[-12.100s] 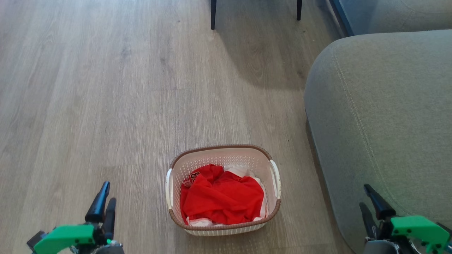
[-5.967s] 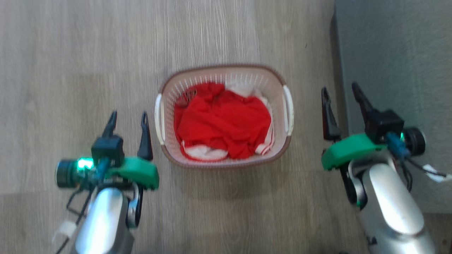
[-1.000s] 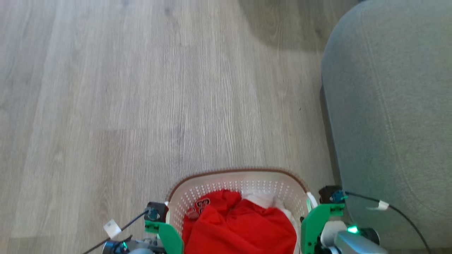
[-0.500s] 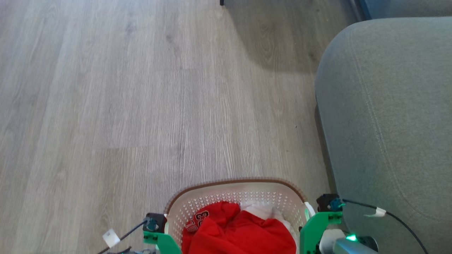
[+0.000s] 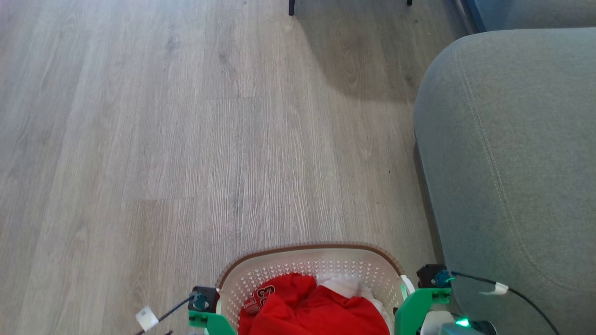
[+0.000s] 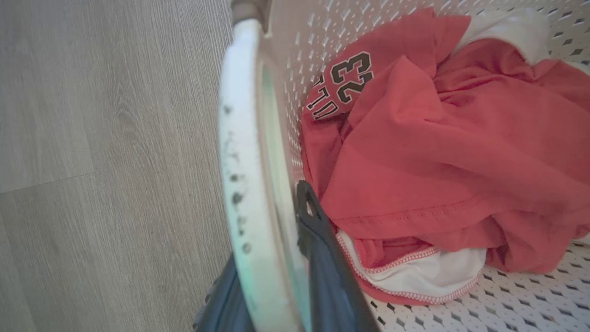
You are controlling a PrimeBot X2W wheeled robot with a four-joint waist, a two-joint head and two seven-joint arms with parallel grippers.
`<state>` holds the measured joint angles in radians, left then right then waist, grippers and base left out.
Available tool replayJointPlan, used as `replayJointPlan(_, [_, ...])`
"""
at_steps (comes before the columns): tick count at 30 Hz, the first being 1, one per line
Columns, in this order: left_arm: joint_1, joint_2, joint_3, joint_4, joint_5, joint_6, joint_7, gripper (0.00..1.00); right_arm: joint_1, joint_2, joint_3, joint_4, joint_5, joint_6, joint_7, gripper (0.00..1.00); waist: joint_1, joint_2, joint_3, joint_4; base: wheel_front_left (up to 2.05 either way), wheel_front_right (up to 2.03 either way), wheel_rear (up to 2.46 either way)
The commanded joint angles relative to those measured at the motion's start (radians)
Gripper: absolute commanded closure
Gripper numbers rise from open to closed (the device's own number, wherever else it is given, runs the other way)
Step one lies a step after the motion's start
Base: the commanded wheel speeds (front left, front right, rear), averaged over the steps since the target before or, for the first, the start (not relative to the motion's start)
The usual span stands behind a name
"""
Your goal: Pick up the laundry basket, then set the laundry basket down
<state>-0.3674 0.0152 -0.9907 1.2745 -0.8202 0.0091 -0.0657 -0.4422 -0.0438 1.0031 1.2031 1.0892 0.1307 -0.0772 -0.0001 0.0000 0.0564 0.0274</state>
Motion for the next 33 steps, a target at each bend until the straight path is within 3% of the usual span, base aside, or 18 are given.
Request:
replayJointPlan(1, [-0.026, 0.035, 0.012, 0.009, -0.003, 0.009, -0.007, 1.0, -0.023, -0.006, 0.016, -0.009, 0.007, 0.0, -0.02, 1.0, 0.0001, 0.0, 0.002, 0.0, 0.0, 0.0, 0.0])
replayJointPlan(23, [-0.043, 0.035, -0.002, 0.014, -0.015, 0.011, -0.007, 1.0, -0.06, -0.006, 0.108, -0.001, 0.093, 0.0, -0.045, 1.0, 0.0001, 0.0, 0.025, -0.005, 0.0, 0.0, 0.0])
replayJointPlan(33, [-0.11, 0.046, -0.003, 0.015, -0.014, 0.013, -0.022, 1.0, -0.149, -0.006, 0.148, 0.013, 0.099, 0.0, -0.068, 1.0, 0.0001, 0.0, 0.111, -0.009, 0.0, 0.0, 0.0])
